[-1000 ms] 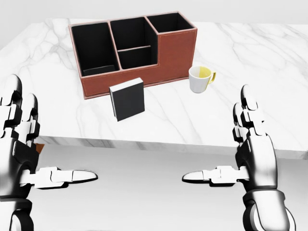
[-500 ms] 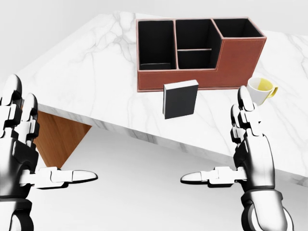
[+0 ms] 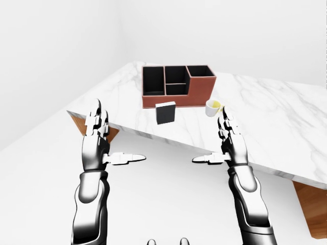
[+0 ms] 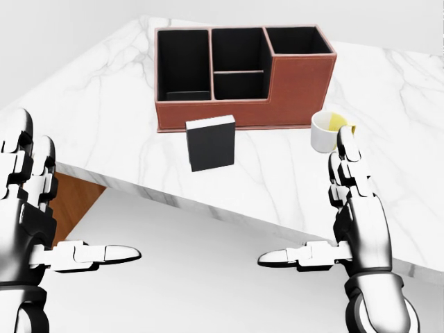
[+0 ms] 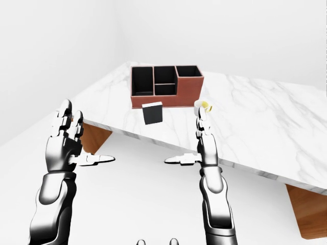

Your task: Pick up the book and place it in the front compartment of the caddy.

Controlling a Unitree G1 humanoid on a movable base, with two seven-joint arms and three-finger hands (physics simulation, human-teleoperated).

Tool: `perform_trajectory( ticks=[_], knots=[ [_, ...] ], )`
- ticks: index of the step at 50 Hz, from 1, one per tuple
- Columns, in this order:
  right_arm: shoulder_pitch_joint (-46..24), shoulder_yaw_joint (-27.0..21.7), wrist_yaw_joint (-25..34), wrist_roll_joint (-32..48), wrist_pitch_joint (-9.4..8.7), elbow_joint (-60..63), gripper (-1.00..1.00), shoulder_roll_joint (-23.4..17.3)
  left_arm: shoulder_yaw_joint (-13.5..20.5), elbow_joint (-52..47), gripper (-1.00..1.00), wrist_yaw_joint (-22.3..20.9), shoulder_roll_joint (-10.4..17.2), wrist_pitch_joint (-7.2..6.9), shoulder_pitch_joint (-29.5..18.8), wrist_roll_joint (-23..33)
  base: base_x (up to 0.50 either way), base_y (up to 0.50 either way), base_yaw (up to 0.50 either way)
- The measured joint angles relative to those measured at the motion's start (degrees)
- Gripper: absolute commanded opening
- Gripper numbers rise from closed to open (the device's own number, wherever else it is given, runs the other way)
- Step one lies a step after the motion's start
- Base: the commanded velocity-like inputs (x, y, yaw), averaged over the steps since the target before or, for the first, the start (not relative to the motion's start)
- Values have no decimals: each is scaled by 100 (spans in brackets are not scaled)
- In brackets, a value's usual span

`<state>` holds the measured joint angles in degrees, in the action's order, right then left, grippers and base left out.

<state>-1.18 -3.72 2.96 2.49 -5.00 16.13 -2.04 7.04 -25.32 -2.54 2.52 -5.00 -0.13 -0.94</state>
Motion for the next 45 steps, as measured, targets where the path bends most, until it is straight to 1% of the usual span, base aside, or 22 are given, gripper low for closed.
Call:
perform_trajectory(
  ticks=[7, 14, 18, 25, 32, 38, 45],
  knots=[
    [-10, -7, -5, 12, 0, 0, 100, -8, -7, -11, 100, -4, -6, 0, -1, -9, 13, -38, 0],
    [-90, -18, -8, 64, 0, 60, 100, -39, 6, -142, 100, -14, 4, 0, -25, -36, 1, -2, 0],
    [-263, -28, 0, 114, 0, 173, 100, -71, 56, -373, 100, -21, 52, 0, -138, -72, 0, 0, 0],
    [-802, -46, 0, 195, 0, 393, 100, -159, 232, -844, 100, 85, 255, 0, -803, -285, 0, 0, 0],
    [-1382, -117, -2, 211, 0, 534, 100, -293, 303, -1004, 100, 339, 447, 0, -1578, -588, 0, 0, 0],
    [-1829, -179, -4, 201, 0, 490, 100, -423, 247, -795, 100, 590, 543, 0, -2136, -761, 0, 0, 0],
    [-2260, -241, -30, 148, 0, 226, 100, -546, 181, -255, 100, 744, 596, 0, -2548, -810, 0, 0, 0]
  ],
)
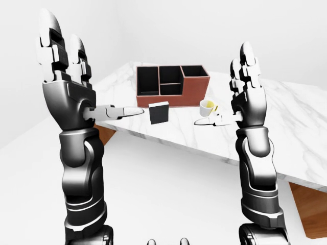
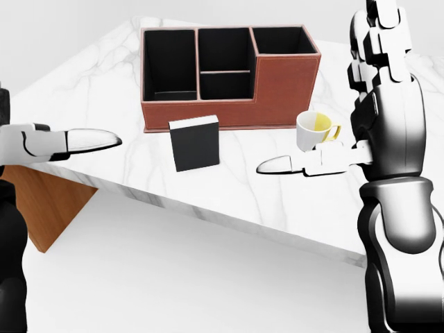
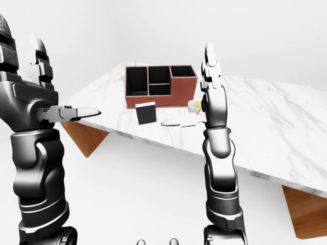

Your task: Pick up the book and place it in the front compartment of the caddy.

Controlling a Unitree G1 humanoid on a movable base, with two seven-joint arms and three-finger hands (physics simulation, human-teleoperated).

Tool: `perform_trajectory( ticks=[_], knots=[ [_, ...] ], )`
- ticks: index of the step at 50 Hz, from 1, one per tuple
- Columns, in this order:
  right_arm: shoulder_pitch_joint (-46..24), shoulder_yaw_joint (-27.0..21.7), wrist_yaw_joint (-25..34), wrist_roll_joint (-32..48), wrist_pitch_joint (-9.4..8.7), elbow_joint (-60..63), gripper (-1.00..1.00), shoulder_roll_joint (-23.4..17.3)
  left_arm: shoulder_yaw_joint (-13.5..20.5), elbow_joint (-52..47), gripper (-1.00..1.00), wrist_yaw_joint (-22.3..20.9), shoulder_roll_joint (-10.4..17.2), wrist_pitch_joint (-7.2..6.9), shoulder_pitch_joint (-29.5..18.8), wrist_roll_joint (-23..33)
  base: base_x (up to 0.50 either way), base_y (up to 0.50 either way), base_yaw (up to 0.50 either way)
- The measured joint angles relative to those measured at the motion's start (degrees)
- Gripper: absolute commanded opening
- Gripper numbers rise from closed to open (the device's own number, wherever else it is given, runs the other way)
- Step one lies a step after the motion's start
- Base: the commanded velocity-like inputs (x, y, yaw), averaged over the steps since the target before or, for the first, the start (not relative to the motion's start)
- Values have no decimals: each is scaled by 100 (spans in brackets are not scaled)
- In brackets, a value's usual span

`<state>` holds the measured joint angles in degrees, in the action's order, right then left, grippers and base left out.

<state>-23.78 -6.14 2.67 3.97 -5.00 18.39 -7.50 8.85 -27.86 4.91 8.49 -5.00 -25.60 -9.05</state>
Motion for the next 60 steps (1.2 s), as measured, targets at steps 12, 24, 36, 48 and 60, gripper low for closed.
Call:
perform_trajectory(
  ticks=[12, 24, 36, 48, 60],
  knots=[
    [-399, -7, -47, -79, 0, -330, 100, -97, -12, 524, 100, 135, 47, 0, -165, -109, 13, 5, 0],
    [-524, 3, -72, -99, 0, -407, 100, -110, 7, 668, 100, 152, 70, 0, -91, -180, 32, 13, 0],
    [-575, 35, -86, -94, 0, -380, 100, -92, 110, 576, 100, 191, 156, 0, -77, -316, 32, 13, 0],
    [-596, 58, -85, -81, 0, -403, 100, -65, 209, 419, 100, 270, 258, 0, -112, -463, 30, 12, 0],
    [-589, 69, -104, -77, 0, -418, 100, -45, 241, 344, 100, 310, 306, 0, -111, -534, 15, 6, 0]
  ],
)
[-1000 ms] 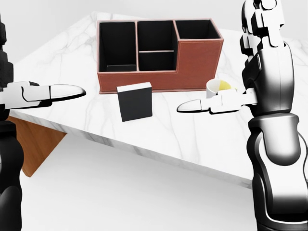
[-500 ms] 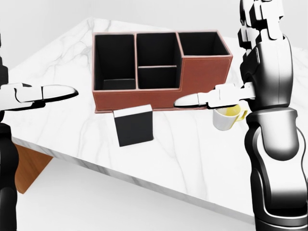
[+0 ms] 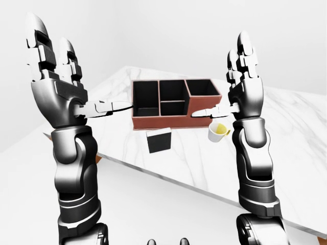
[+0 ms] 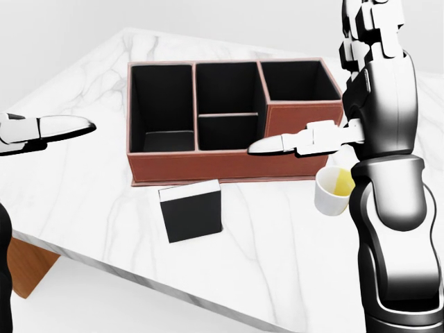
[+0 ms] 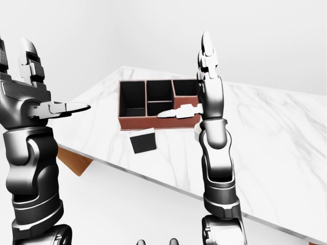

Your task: Pick up the book and place it in the front compartment of the caddy.

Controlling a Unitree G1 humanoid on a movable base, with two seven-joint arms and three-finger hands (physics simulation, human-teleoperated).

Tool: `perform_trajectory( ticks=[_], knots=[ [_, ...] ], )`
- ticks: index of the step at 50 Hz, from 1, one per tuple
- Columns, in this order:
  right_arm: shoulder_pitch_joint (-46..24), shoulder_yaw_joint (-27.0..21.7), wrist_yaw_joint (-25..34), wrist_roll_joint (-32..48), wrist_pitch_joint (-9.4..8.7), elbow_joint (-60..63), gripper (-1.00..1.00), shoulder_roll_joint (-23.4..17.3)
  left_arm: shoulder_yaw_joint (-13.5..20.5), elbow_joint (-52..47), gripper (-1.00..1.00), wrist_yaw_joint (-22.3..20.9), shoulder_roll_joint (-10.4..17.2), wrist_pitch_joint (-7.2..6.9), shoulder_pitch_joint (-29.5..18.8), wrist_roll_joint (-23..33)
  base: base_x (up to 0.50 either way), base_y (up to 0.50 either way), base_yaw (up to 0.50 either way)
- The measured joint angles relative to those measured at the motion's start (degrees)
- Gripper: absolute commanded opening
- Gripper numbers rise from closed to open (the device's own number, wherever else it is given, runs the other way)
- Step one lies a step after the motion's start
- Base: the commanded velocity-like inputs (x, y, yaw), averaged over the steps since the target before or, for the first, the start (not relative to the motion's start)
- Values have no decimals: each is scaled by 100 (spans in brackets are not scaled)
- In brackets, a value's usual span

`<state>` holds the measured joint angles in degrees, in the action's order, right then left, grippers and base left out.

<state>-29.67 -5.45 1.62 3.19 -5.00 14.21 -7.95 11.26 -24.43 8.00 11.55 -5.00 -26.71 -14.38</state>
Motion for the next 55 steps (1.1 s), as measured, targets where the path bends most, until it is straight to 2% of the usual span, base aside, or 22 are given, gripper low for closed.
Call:
perform_trajectory(
  ticks=[23, 55],
  knots=[
    [6, 3, -7, -12, 0, 67, 100, 12, -5, -29, 100, 1, -4, 0, 31, -7, 5, 2, 0],
    [6, 38, 0, -17, 0, 46, 100, 42, 8, -6, 100, -6, 13, 0, 22, -26, 19, 7, 0]
  ],
)
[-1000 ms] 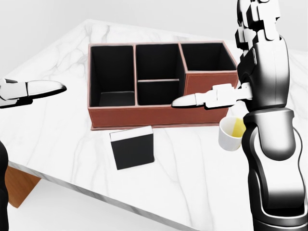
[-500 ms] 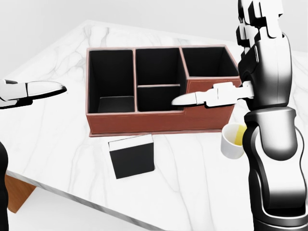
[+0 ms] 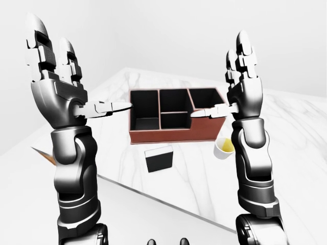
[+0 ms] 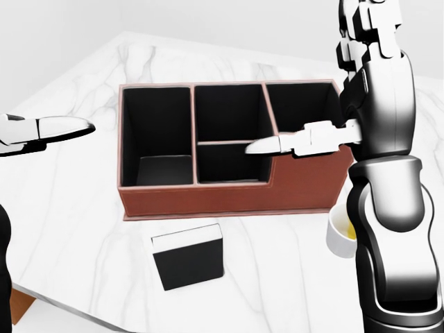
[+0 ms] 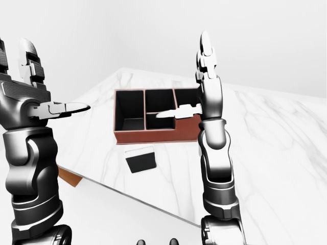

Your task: Pick up the book and place it in the front compartment of the caddy.

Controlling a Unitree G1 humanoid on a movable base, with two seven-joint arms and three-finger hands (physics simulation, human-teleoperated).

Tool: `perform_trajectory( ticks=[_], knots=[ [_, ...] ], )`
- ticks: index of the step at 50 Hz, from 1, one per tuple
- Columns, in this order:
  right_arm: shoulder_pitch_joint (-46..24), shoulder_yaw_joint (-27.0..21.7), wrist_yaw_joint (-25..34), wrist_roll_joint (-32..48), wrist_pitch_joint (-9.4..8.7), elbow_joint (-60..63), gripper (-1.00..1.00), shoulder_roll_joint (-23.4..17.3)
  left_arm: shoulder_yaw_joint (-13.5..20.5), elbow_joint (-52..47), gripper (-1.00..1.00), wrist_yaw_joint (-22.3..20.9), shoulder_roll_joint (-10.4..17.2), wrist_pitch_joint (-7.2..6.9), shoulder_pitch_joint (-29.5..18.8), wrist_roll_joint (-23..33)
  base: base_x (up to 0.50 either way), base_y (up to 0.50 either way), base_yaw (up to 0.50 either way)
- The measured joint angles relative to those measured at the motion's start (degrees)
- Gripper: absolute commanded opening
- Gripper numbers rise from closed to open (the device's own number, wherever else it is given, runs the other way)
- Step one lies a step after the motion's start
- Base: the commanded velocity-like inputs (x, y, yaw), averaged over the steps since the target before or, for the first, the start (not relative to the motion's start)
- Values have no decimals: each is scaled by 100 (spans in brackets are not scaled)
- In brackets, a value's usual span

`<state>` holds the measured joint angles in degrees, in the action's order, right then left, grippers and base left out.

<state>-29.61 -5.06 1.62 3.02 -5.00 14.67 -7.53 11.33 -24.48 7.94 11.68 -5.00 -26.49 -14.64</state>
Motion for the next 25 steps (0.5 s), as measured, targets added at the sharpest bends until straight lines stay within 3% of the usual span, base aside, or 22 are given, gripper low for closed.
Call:
perform_trajectory(
  ticks=[15, 25],
  knots=[
    [32, 18, 4, 22, 0, 5, 100, 23, -2, -1, 100, -6, -4, 0, 9, 9, 15, 6, 0],
    [44, 27, -12, 54, 0, -39, 100, 37, -1, 13, 100, -10, -4, 0, 7, 14, 1, 0, 0]
  ],
)
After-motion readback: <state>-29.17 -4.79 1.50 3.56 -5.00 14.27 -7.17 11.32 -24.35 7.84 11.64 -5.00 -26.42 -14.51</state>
